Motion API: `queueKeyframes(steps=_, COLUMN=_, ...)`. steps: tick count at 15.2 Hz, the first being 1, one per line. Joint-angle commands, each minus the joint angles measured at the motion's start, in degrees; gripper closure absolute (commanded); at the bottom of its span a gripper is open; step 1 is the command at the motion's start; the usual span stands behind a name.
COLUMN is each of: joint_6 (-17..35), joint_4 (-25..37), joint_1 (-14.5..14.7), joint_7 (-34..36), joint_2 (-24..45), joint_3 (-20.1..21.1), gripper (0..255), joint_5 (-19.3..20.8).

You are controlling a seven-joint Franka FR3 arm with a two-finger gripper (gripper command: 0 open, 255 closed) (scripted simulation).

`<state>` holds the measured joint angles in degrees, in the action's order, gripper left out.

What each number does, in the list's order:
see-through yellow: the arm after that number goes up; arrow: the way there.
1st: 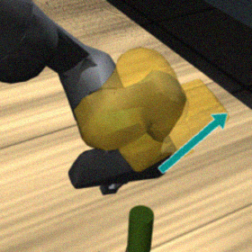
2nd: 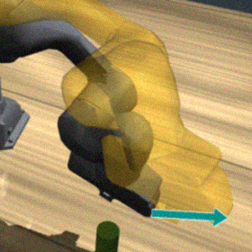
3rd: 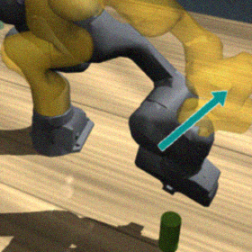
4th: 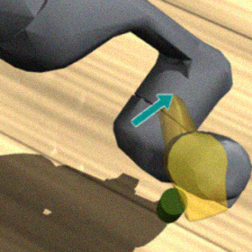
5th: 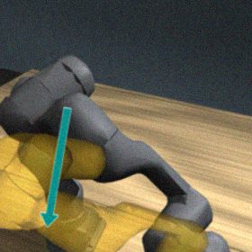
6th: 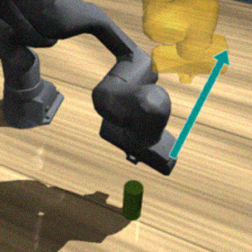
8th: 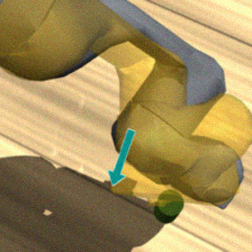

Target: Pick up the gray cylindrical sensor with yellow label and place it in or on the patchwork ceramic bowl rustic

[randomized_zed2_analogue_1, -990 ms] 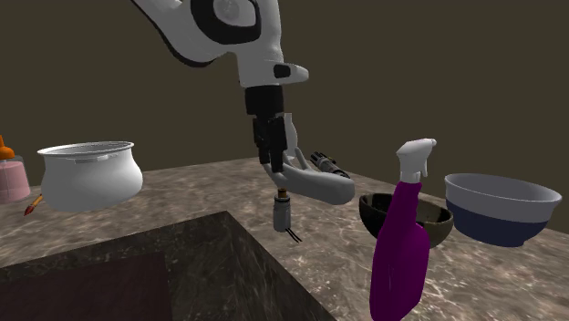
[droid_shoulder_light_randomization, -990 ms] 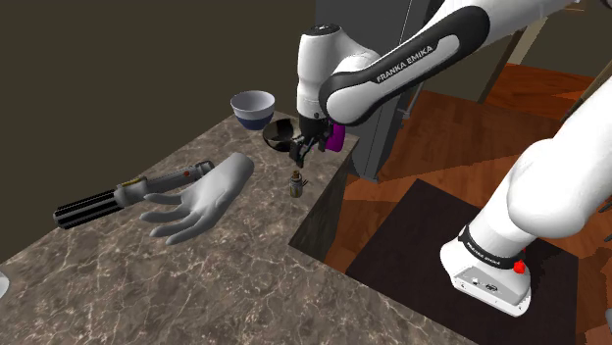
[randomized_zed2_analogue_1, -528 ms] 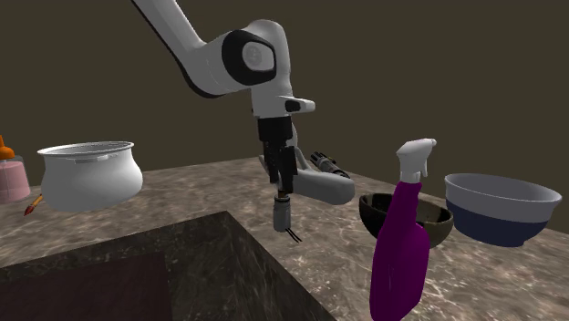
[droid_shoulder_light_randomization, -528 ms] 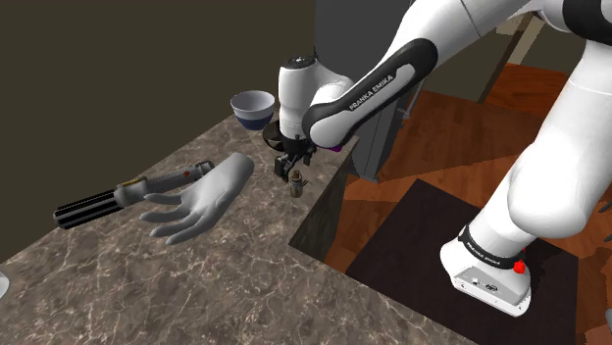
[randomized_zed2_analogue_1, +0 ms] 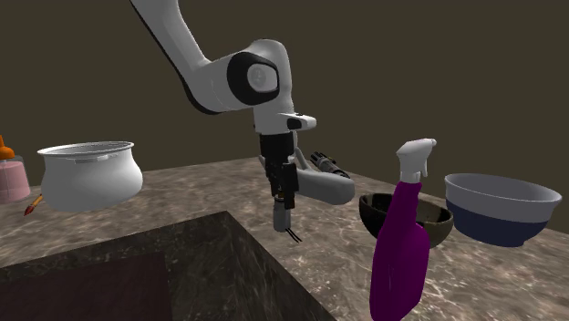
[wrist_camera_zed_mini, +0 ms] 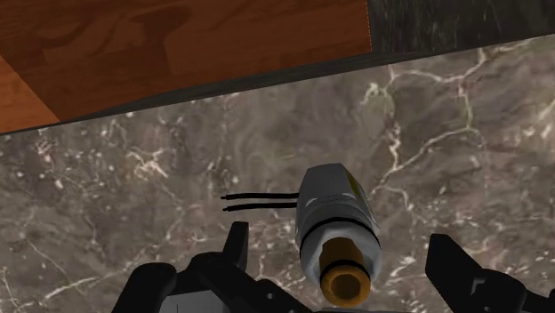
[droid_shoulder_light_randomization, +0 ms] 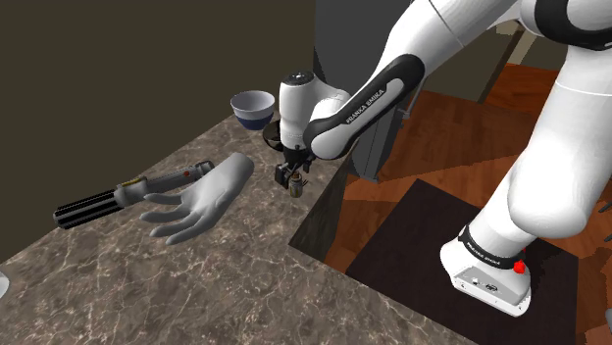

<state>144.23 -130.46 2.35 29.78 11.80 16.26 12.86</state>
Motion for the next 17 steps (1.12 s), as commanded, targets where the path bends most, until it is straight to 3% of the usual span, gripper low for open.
queueKeyframes(steps=1, joint_6=0.06, joint_4=0.12, joint_1=0.04, joint_7=0.09, joint_2=0.18, joint_3=-0.03, gripper=0, joint_5=0.1)
queueKeyframes(steps=5, joint_6=0.06, joint_4=0.11, joint_1=0.04, joint_7=0.08, joint_2=0.17, joint_3=-0.02, gripper=0, joint_5=0.09)
queueKeyframes(steps=6, joint_6=0.06, joint_4=0.11, joint_1=0.04, joint_7=0.08, joint_2=0.17, joint_3=-0.02, gripper=255, joint_5=0.09)
queueKeyframes(steps=17, joint_6=-1.28, joint_4=0.31, joint_1=-0.15, joint_7=-0.61, joint_2=-1.07, joint_3=0.28, gripper=255, joint_5=-0.78)
